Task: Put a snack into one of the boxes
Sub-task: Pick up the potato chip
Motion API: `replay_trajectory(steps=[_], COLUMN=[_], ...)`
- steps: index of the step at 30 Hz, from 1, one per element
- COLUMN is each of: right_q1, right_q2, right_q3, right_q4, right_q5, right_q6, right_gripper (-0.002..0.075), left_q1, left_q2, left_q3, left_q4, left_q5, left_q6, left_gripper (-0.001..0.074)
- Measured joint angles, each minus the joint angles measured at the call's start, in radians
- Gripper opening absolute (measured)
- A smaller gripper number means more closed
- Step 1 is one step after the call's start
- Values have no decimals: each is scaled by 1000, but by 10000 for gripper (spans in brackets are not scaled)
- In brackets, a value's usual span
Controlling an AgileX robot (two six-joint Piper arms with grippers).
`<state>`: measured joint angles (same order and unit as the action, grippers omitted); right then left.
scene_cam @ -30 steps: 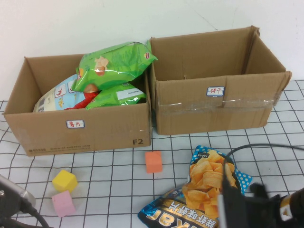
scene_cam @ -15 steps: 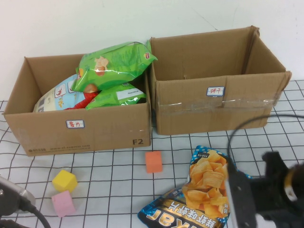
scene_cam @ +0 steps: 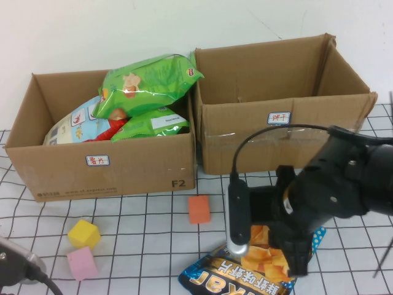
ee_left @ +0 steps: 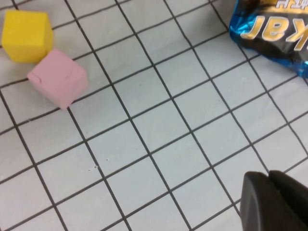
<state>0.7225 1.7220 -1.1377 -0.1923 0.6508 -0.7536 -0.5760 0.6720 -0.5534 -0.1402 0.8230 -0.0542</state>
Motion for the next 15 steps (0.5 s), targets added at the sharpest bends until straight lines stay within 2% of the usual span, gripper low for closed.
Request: replay_trajectory(steps=[4, 6, 9, 15], right_q1=[0, 0, 0, 0], right_q2=[37, 56, 83, 88], right_q3=[-19, -19, -19, -21], right_q4=[-3, -3, 26, 141], right_q5=[-14, -17, -18, -42], right_q6=[12, 6, -7, -89], right_gripper=[465, 533, 575, 590], left_q1=[0, 0, 0, 0], left_q2=[0, 0, 0, 0], left_q3=[0, 0, 0, 0], left_q4=[4, 11, 15, 20], left_q5=[2, -2, -4, -28], left_q6=[0, 0, 0, 0], left_gripper=[-1, -1, -1, -1])
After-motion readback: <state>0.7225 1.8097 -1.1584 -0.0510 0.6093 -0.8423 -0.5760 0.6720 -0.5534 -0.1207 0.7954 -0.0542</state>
